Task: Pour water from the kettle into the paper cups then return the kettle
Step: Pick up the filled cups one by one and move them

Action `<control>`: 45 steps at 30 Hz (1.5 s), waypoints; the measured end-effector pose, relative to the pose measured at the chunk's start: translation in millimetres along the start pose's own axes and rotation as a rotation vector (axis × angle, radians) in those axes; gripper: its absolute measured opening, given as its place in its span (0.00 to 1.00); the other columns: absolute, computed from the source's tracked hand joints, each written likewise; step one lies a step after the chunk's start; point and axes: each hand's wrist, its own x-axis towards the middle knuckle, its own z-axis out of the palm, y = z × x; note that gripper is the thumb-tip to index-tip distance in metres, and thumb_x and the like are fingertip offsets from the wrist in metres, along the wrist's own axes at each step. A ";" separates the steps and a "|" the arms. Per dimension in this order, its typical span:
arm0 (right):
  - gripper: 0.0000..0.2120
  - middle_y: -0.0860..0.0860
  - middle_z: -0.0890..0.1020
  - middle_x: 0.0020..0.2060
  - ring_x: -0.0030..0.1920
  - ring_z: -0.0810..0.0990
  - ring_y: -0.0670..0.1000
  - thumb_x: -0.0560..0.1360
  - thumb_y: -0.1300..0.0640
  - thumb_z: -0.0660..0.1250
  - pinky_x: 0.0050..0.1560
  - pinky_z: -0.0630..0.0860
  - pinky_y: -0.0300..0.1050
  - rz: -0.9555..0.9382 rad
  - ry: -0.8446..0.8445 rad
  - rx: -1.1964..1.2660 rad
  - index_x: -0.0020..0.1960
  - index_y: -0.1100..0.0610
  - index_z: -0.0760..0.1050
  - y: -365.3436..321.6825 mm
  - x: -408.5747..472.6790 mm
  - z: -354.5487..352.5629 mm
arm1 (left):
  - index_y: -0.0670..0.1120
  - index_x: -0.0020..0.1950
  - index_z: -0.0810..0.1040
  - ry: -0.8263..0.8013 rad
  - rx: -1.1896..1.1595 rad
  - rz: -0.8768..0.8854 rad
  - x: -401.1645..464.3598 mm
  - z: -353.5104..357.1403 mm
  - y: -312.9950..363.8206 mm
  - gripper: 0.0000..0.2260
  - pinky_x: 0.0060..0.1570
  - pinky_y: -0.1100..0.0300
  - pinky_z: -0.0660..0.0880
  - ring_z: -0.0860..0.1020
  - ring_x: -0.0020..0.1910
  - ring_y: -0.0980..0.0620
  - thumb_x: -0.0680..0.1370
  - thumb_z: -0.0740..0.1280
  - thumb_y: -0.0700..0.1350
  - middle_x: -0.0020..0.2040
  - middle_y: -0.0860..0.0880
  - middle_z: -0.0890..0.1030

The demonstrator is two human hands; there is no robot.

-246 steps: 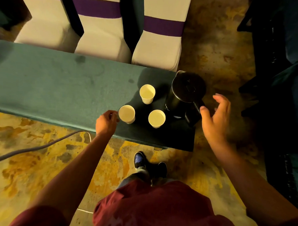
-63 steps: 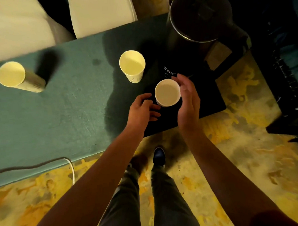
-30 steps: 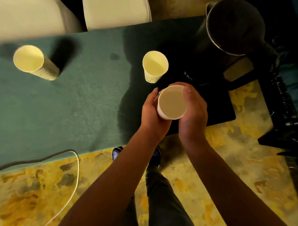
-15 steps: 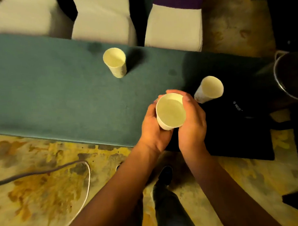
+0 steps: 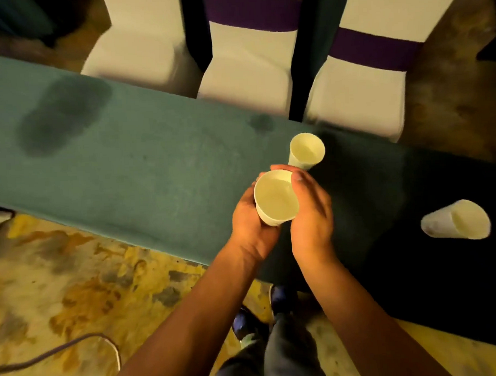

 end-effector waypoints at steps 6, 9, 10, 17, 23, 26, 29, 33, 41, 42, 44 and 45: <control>0.13 0.44 0.88 0.45 0.48 0.85 0.42 0.80 0.57 0.59 0.51 0.77 0.33 0.008 -0.045 0.023 0.49 0.53 0.84 14.8 40.5 67.8 | 0.42 0.37 0.87 0.056 0.003 0.068 27.5 6.4 73.1 0.20 0.32 0.58 0.82 0.86 0.34 0.47 0.80 0.61 0.48 0.37 0.43 0.86; 0.13 0.43 0.89 0.45 0.49 0.86 0.42 0.81 0.57 0.59 0.50 0.77 0.32 0.011 -0.091 0.012 0.51 0.53 0.84 22.2 62.8 91.7 | 0.41 0.45 0.84 0.075 -0.017 0.074 41.1 10.6 101.7 0.12 0.37 0.58 0.81 0.84 0.37 0.46 0.76 0.64 0.48 0.39 0.42 0.85; 0.13 0.41 0.89 0.45 0.49 0.86 0.41 0.81 0.58 0.59 0.50 0.77 0.31 0.007 -0.118 0.008 0.51 0.53 0.83 25.3 70.3 100.2 | 0.42 0.47 0.82 0.086 -0.017 0.080 46.2 11.8 111.3 0.12 0.39 0.57 0.80 0.84 0.38 0.46 0.75 0.65 0.49 0.40 0.42 0.85; 0.14 0.42 0.89 0.47 0.51 0.86 0.44 0.81 0.56 0.59 0.52 0.77 0.33 0.063 -0.183 -0.058 0.51 0.48 0.84 50.5 117.8 157.7 | 0.42 0.48 0.80 0.124 -0.057 0.057 90.8 3.1 176.8 0.14 0.40 0.56 0.80 0.84 0.38 0.46 0.80 0.61 0.49 0.39 0.43 0.85; 0.14 0.40 0.88 0.44 0.47 0.85 0.40 0.82 0.57 0.59 0.51 0.77 0.33 0.097 -0.106 -0.066 0.50 0.51 0.83 78.2 138.0 206.1 | 0.40 0.45 0.82 0.182 0.006 0.033 122.8 -11.5 228.1 0.15 0.44 0.55 0.77 0.81 0.41 0.46 0.81 0.60 0.47 0.39 0.42 0.84; 0.13 0.43 0.88 0.43 0.45 0.84 0.40 0.81 0.57 0.59 0.50 0.77 0.33 0.110 -0.029 -0.062 0.50 0.56 0.83 88.9 146.9 226.9 | 0.42 0.38 0.85 0.172 0.120 0.018 140.4 -19.7 250.1 0.22 0.38 0.59 0.80 0.83 0.35 0.48 0.82 0.57 0.47 0.36 0.43 0.84; 0.14 0.44 0.88 0.44 0.46 0.84 0.40 0.82 0.58 0.58 0.48 0.77 0.32 0.123 0.021 -0.067 0.51 0.59 0.83 98.1 154.2 241.6 | 0.43 0.46 0.82 0.171 0.235 0.066 152.7 -27.6 277.7 0.16 0.40 0.59 0.80 0.83 0.39 0.48 0.81 0.56 0.47 0.39 0.44 0.85; 0.15 0.42 0.87 0.44 0.45 0.83 0.37 0.84 0.59 0.57 0.45 0.76 0.29 0.115 0.052 -0.136 0.55 0.60 0.82 109.3 158.3 249.1 | 0.41 0.56 0.80 0.109 0.298 0.183 164.8 -43.6 316.6 0.15 0.53 0.54 0.80 0.84 0.52 0.43 0.81 0.56 0.46 0.52 0.40 0.86; 0.15 0.59 0.86 0.52 0.51 0.85 0.51 0.86 0.59 0.56 0.48 0.80 0.38 0.107 0.160 -0.165 0.58 0.58 0.82 132.1 161.4 245.2 | 0.40 0.60 0.78 0.086 0.414 0.206 171.9 -52.1 340.4 0.15 0.58 0.49 0.80 0.84 0.55 0.39 0.82 0.57 0.44 0.52 0.38 0.86; 0.15 0.59 0.86 0.53 0.52 0.86 0.53 0.86 0.59 0.56 0.49 0.80 0.39 0.100 0.152 -0.168 0.59 0.60 0.81 134.1 161.7 244.8 | 0.40 0.59 0.79 0.087 0.431 0.213 172.0 -52.3 339.8 0.14 0.57 0.49 0.80 0.84 0.54 0.39 0.82 0.57 0.44 0.52 0.38 0.86; 0.16 0.59 0.86 0.54 0.54 0.85 0.56 0.87 0.58 0.55 0.50 0.80 0.40 0.080 0.134 -0.182 0.59 0.62 0.80 137.6 161.9 243.8 | 0.40 0.58 0.79 0.093 0.452 0.224 171.8 -52.6 338.7 0.13 0.55 0.50 0.81 0.85 0.52 0.40 0.82 0.58 0.43 0.51 0.38 0.86; 0.16 0.59 0.86 0.54 0.54 0.85 0.56 0.86 0.58 0.55 0.50 0.80 0.40 0.073 0.126 -0.193 0.59 0.62 0.80 138.6 161.5 242.8 | 0.39 0.58 0.79 0.097 0.460 0.228 171.2 -52.4 338.2 0.13 0.55 0.50 0.81 0.85 0.52 0.40 0.82 0.58 0.43 0.50 0.38 0.86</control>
